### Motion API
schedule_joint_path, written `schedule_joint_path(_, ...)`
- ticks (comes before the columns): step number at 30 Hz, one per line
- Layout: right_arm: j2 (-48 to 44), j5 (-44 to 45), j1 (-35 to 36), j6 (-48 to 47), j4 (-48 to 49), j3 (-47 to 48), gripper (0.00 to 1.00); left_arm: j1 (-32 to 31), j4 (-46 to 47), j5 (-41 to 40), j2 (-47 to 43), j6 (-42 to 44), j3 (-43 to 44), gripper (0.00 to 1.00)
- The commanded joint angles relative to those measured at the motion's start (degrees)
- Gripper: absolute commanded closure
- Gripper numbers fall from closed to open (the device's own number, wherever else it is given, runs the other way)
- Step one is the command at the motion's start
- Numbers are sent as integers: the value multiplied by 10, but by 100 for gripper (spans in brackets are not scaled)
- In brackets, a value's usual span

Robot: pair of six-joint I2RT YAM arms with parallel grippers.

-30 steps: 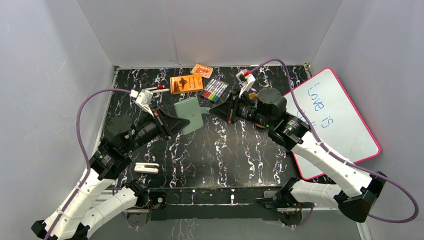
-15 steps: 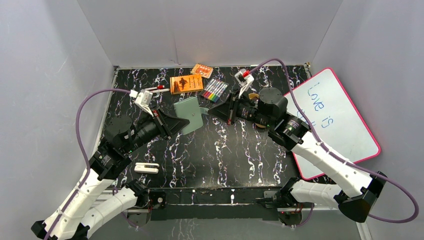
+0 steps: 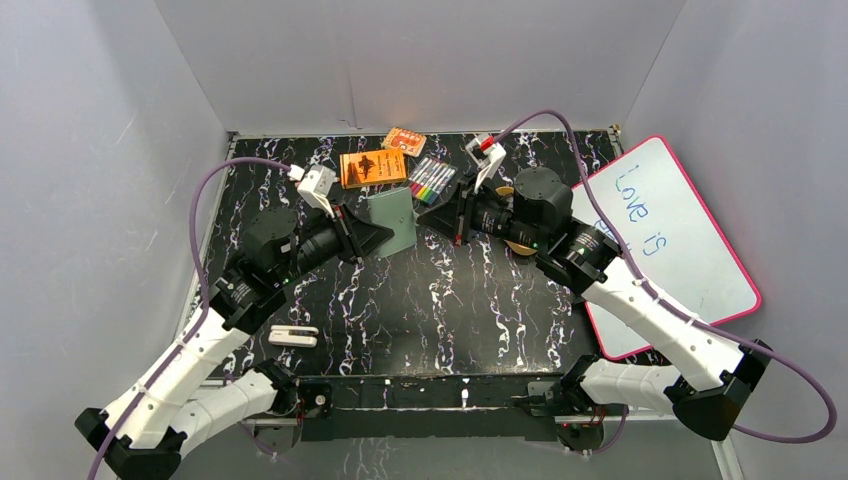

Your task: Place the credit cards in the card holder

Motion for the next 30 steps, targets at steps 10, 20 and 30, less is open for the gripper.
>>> schedule_joint_path(10,-5,-3,1,-25,24,15,100,0,25,-19,18,23,25,100)
schedule_joint_path(20,-12,-21,1,-40,30,2,100,0,14,-28,10,31,15,100)
schedule_joint_path(30,-13,-41,1,-36,52,-10,100,0,8,-34,4,36,10,100)
